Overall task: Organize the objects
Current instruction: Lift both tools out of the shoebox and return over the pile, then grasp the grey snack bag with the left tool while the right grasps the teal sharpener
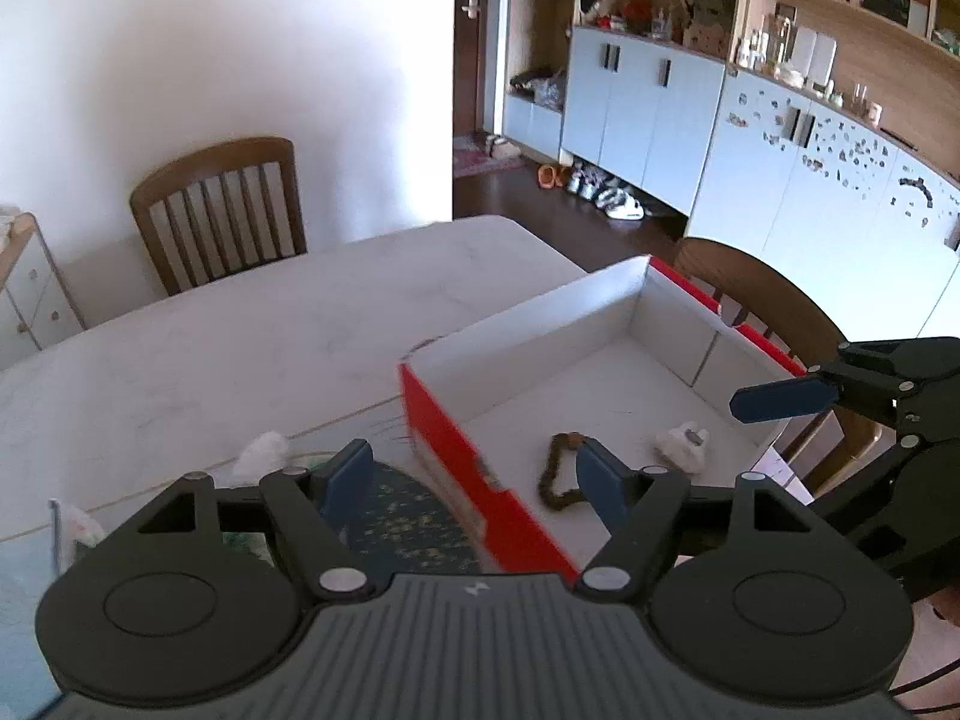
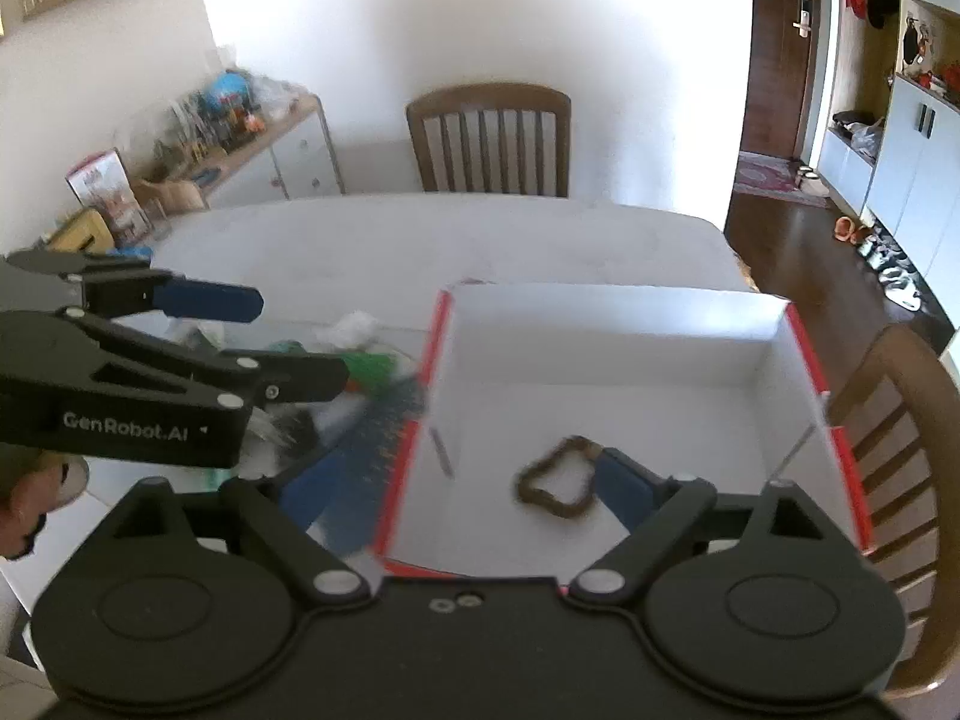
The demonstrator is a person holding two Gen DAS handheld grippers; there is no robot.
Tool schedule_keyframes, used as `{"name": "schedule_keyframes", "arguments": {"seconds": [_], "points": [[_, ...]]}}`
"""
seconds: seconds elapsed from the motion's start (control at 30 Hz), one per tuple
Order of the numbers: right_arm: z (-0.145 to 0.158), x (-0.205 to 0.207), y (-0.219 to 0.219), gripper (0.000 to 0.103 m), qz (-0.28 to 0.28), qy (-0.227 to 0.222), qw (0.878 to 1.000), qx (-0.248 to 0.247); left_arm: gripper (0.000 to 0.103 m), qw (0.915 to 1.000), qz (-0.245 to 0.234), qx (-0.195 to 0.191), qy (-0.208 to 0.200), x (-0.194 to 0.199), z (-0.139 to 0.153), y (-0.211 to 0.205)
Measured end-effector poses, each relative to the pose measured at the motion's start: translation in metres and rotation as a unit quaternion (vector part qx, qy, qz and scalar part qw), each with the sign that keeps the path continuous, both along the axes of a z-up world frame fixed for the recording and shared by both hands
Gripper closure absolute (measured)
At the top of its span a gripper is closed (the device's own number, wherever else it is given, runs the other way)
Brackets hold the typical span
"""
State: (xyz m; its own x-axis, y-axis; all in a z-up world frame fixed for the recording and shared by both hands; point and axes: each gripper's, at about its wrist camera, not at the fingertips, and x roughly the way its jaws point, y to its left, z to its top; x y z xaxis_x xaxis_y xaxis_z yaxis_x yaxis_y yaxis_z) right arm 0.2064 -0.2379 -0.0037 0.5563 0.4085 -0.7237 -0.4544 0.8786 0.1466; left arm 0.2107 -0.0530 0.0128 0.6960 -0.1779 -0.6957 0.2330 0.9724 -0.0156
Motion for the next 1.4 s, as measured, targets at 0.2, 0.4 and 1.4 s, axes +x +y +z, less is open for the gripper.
{"name": "schedule_keyframes", "arguments": {"seconds": [0.2,0.4,1.4], "points": [[-0.002,-0.014,0.027,0.005,-0.012,-0.008,1.0,0.025,0.022,0.9998,0.014,-0.007,-0.011,-0.018,0.004,0.033],[-0.003,-0.026,0.052,0.003,-0.022,-0.008,0.999,0.034,0.021,0.9995,0.026,-0.009,-0.013,-0.032,0.0,0.063],[-0.039,-0.04,0.142,0.003,-0.02,0.005,1.0,-0.006,0.0,0.9924,0.111,-0.052,0.005,-0.047,-0.064,0.215]]}}
